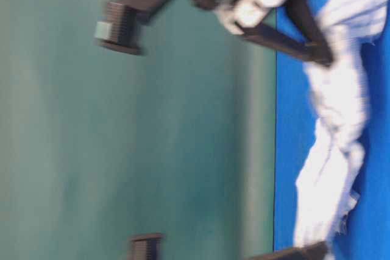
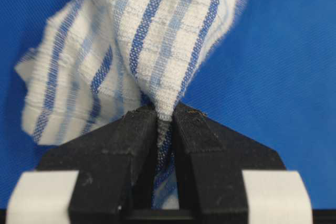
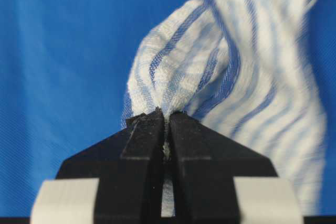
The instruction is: Lift the towel with both arms.
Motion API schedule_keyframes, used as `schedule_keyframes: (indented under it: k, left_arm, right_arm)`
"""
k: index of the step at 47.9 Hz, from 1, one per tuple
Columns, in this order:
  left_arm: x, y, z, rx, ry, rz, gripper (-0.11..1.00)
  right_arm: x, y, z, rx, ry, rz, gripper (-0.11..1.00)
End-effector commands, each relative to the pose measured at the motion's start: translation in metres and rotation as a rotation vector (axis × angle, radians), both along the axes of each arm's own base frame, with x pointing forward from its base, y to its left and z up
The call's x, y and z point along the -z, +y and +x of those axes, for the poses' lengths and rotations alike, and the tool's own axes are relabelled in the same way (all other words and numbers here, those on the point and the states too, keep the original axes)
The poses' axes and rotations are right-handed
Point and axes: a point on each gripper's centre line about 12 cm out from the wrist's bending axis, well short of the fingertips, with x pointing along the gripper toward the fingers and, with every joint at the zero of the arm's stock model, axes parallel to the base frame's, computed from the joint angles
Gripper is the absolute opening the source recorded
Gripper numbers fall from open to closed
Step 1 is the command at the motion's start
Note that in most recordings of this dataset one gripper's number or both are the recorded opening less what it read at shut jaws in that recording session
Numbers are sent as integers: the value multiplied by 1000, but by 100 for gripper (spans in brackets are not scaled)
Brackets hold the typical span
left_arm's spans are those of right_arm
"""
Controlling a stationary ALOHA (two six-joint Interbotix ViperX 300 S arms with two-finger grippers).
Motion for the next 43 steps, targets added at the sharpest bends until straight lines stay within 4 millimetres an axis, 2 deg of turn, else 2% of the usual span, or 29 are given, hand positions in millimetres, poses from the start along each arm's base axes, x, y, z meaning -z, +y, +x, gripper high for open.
schedule_keyframes:
  k: [1, 11, 23, 33, 43]
  left_arm:
    - [-42, 1, 5, -2, -53, 7, 5]
    - [-107, -1, -1, 3, -101, 13, 5]
    - [-178, 4, -20, -20, -190, 36, 5]
    - [-214, 18, -36, -76, -226, 59, 5]
    - [-249, 19, -40, -83, -289, 79, 5]
  right_arm:
    - [-44, 0, 1, 5, -88, -10, 1]
    - [-108, -4, -9, 21, -145, -44, 1]
    - [-185, -8, -24, 46, -210, -88, 1]
    - [-234, -9, -38, 47, -271, -122, 1]
    - [-265, -10, -49, 41, -328, -149, 1]
